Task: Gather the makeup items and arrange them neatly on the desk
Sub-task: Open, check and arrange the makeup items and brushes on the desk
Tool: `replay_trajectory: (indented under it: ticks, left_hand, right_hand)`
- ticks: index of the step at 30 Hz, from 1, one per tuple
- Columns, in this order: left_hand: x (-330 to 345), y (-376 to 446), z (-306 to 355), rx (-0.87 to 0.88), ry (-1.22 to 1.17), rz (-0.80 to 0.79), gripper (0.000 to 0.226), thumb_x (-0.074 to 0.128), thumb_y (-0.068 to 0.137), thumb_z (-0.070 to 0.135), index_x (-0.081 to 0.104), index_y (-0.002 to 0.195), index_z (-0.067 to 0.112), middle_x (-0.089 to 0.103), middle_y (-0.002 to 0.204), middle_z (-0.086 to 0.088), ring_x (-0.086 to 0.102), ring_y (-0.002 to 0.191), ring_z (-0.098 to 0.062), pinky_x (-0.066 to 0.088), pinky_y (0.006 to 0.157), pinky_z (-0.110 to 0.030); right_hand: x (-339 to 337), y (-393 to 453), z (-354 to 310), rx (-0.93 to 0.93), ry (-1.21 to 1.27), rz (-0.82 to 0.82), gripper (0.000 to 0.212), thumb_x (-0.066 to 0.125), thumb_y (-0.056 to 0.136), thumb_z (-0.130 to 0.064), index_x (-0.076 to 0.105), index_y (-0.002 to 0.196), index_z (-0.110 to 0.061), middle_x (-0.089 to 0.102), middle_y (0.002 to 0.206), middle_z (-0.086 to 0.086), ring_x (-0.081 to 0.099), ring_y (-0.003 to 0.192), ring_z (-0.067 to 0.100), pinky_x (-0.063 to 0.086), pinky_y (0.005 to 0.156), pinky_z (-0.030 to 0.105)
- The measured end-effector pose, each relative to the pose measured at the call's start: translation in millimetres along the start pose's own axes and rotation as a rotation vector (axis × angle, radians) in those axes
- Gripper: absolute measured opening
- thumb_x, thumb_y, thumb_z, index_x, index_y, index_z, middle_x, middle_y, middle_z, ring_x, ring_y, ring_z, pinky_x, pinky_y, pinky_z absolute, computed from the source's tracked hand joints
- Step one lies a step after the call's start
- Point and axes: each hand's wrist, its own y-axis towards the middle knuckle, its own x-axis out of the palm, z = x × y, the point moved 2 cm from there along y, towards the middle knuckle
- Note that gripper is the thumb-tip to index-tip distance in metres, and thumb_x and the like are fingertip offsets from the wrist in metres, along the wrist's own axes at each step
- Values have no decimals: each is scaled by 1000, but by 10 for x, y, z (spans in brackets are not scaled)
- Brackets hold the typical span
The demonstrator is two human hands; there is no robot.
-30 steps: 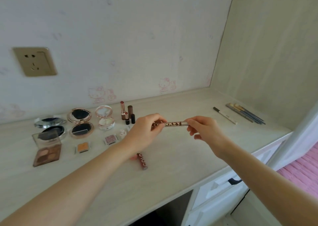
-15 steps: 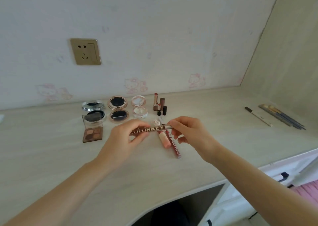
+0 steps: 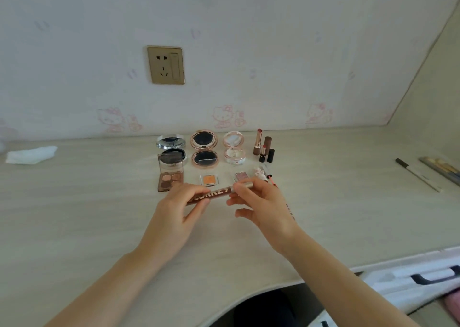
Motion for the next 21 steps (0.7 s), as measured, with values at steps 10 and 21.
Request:
replay_trajectory:
  ticks: [10,21]
  left_hand:
    - [18,-72,36,98,65,-42,14,62,88,26,64,98,18,58,89,13,57,81,-3,48,70,-25]
    - [-53,-37,-52,-49,-119,-97,10,66,86,17,69,95,19,65,87,17,63,80,-8,47,68,-18]
  right_hand:
    - [-22,-66,161,-226,-101,85,8,67,86,-7,71,92,-3,72,82,11,71,78,21,57,68,28]
    - [-22,-97,157,-295,-140,-54,16,64,86,3,68,100,-2,74,89,1,69,86,13,55,84,28]
